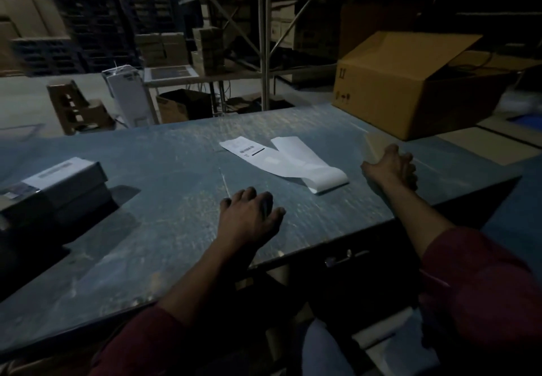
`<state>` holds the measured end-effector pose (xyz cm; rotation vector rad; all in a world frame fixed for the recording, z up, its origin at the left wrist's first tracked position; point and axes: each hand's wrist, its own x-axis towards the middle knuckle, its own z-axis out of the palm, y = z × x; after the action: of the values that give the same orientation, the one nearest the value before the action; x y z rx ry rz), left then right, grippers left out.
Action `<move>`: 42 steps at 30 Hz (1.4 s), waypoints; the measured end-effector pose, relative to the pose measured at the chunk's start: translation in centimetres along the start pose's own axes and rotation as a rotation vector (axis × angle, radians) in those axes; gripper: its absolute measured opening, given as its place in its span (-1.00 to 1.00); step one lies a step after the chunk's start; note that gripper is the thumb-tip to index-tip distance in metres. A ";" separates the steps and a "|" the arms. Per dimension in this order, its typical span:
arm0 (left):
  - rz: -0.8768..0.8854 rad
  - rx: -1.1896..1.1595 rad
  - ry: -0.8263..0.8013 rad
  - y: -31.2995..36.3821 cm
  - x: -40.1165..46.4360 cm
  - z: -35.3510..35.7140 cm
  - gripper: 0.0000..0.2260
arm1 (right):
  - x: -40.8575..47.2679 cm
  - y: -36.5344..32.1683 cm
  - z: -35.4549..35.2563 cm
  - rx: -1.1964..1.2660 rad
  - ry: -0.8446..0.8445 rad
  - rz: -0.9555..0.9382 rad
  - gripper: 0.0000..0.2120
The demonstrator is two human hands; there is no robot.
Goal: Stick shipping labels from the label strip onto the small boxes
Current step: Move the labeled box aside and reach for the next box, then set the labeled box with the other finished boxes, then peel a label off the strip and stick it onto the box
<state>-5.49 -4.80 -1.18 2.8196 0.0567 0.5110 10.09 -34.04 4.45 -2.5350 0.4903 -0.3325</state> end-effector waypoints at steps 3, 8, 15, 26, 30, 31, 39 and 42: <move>-0.008 -0.008 -0.003 -0.1 0.0 -0.1 -0.57 | 0.0 0.3 0.7 0.075 0.073 0.012 -0.45; -0.023 -0.027 -0.015 0.0 0.0 -0.6 -0.58 | -0.6 0.6 -0.3 0.526 0.083 0.039 -0.58; -0.030 -0.368 0.138 -0.8 0.3 -2.7 -0.26 | -5.4 -1.6 -4.0 1.039 -0.339 0.071 -0.79; 0.321 0.044 0.356 -5.5 -1.6 -8.6 -0.14 | -14.3 -8.2 0.1 0.918 -1.217 0.071 -0.61; 0.295 0.016 0.171 -9.2 -2.1 -10.7 -0.15 | -15.1 -10.7 2.8 0.794 -1.299 0.065 -0.59; 0.277 0.008 0.120 -10.0 -2.1 -11.2 -0.14 | -15.2 -11.1 3.5 0.758 -1.300 0.054 -0.59; 0.122 -0.104 -0.137 -12.3 -2.7 -13.4 -0.30 | -15.1 -13.9 4.5 0.444 -0.903 -0.194 -0.59; 0.042 -0.160 -0.287 -12.6 -2.7 -13.3 -0.33 | -13.3 -15.1 5.1 0.344 -0.670 -0.415 -0.71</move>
<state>-12.58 10.59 6.42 2.7101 -0.0963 0.1089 3.92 -14.37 6.66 -2.2064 -0.3264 0.2719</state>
